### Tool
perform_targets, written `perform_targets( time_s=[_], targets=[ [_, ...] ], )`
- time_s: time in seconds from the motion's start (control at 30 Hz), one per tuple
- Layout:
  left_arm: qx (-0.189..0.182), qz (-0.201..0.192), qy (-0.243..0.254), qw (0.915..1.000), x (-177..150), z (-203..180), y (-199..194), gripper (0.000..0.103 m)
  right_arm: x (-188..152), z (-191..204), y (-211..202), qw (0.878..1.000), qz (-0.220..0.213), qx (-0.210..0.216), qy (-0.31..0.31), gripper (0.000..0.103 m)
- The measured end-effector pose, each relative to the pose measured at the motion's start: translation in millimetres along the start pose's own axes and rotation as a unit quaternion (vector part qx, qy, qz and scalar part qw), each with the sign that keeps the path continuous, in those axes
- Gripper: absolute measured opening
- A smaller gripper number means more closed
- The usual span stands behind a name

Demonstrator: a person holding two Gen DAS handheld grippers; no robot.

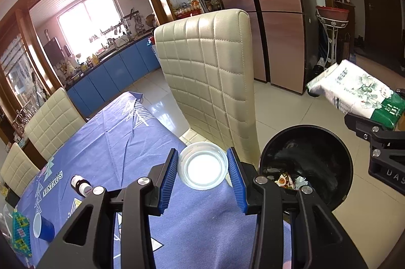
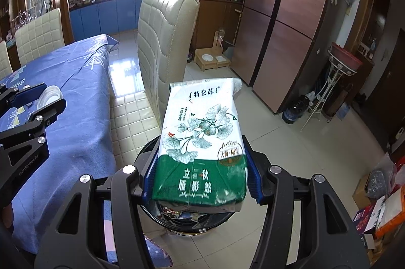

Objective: Collect trash
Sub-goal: 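Open the right tool to drop the milk carton into the bin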

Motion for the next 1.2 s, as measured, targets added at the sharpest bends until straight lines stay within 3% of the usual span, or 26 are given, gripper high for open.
perform_targets(
  time_s=[0.37,0.43,0.47,1.2],
  targets=[
    [-0.010,0.004,0.008,0.9999,4,-15,11,0.039,-6,-10,11,1.000,0.008,-0.011,-0.004,0.057],
    [-0.010,0.005,0.008,0.9999,4,-16,12,0.039,-5,-11,12,1.000,0.005,-0.012,-0.006,0.041],
    [-0.011,0.005,0.008,0.9999,4,-16,12,0.039,-5,-11,13,1.000,0.007,-0.010,-0.007,0.037],
    [-0.035,0.009,0.029,0.9989,14,-49,22,0.039,-9,-34,31,1.000,0.019,-0.011,0.013,0.037]
  ],
)
Point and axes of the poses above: each gripper's, at about its wrist camera, not at the fingertips, and y roughly the way its jaws point, z to its left, x to its top, the point moved 7 cm from there along y, roughly the way its jaws point, and after that the axes turned 6 degrees about y, right-handed, at the moved point
